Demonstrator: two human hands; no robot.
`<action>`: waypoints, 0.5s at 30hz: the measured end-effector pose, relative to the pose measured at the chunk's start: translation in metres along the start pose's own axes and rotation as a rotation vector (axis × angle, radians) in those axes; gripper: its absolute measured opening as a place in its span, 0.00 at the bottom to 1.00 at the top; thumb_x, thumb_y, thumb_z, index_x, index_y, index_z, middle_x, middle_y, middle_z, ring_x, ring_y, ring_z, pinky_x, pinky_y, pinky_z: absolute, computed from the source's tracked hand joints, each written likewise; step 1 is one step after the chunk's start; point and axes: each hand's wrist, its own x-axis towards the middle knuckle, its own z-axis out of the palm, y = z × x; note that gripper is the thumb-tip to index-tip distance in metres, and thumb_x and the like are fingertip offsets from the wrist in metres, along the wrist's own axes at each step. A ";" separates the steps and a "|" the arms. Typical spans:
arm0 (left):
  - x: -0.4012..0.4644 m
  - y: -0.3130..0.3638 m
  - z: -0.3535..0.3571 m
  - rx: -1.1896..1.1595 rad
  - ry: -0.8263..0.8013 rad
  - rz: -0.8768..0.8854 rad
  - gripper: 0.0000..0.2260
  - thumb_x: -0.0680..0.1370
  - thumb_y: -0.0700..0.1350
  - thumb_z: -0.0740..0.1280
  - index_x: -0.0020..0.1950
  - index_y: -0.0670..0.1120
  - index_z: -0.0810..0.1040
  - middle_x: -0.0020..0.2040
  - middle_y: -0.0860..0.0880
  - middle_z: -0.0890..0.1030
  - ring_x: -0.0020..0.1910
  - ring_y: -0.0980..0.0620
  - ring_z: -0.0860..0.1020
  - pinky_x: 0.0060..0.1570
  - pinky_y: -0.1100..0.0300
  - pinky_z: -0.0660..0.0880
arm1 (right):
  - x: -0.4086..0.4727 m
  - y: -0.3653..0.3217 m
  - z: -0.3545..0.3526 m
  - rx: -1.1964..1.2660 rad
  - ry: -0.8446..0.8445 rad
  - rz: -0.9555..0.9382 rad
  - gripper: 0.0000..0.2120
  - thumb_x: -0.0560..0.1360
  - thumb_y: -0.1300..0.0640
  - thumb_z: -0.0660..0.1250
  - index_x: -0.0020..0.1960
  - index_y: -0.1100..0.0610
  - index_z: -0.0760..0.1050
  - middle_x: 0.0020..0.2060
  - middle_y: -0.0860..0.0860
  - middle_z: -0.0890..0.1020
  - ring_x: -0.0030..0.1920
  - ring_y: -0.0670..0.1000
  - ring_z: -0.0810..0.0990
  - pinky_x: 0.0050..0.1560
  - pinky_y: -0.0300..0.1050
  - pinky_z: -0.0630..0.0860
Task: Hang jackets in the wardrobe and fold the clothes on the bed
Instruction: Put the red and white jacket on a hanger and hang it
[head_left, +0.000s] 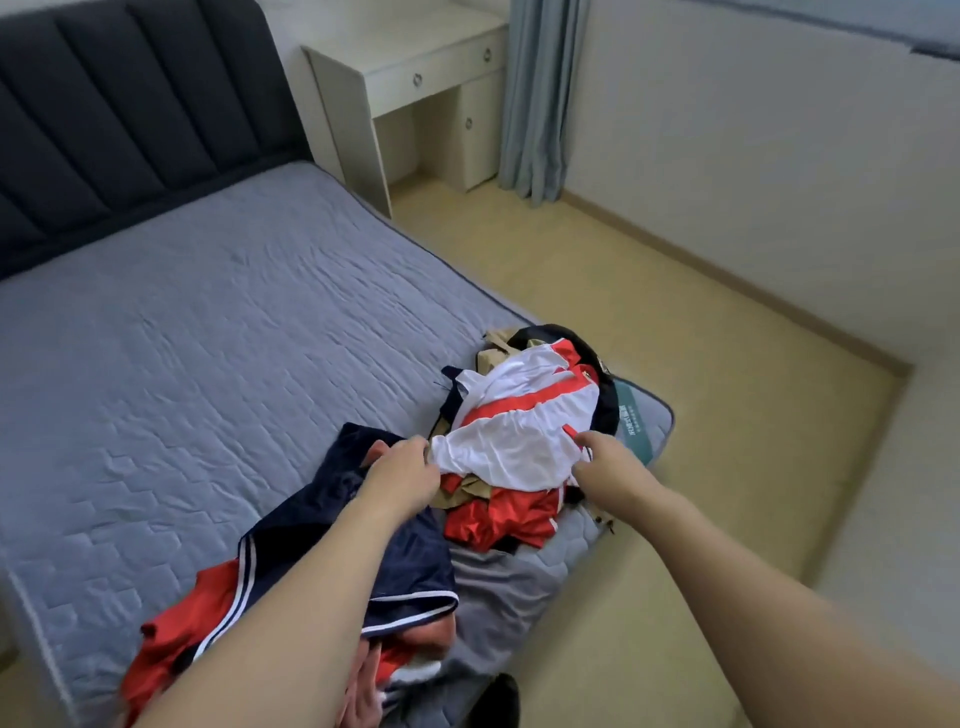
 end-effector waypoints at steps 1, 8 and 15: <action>0.020 0.019 0.001 -0.004 -0.004 -0.001 0.19 0.81 0.48 0.56 0.70 0.44 0.70 0.67 0.45 0.74 0.63 0.44 0.73 0.62 0.49 0.72 | 0.026 0.002 -0.015 -0.013 -0.011 -0.002 0.27 0.76 0.63 0.56 0.75 0.57 0.63 0.72 0.54 0.68 0.53 0.50 0.78 0.47 0.41 0.72; 0.217 0.083 0.054 -0.059 -0.023 -0.086 0.14 0.81 0.47 0.57 0.65 0.48 0.72 0.62 0.50 0.75 0.55 0.50 0.74 0.48 0.58 0.69 | 0.267 0.038 -0.043 -0.098 -0.138 -0.089 0.24 0.77 0.63 0.56 0.72 0.59 0.66 0.70 0.56 0.70 0.56 0.54 0.77 0.44 0.41 0.73; 0.417 0.069 0.140 -0.133 -0.065 -0.262 0.17 0.80 0.43 0.57 0.68 0.50 0.71 0.65 0.47 0.75 0.59 0.47 0.75 0.55 0.55 0.71 | 0.461 0.099 -0.006 -0.170 -0.312 -0.170 0.25 0.75 0.66 0.56 0.72 0.59 0.66 0.70 0.54 0.70 0.68 0.54 0.70 0.58 0.41 0.69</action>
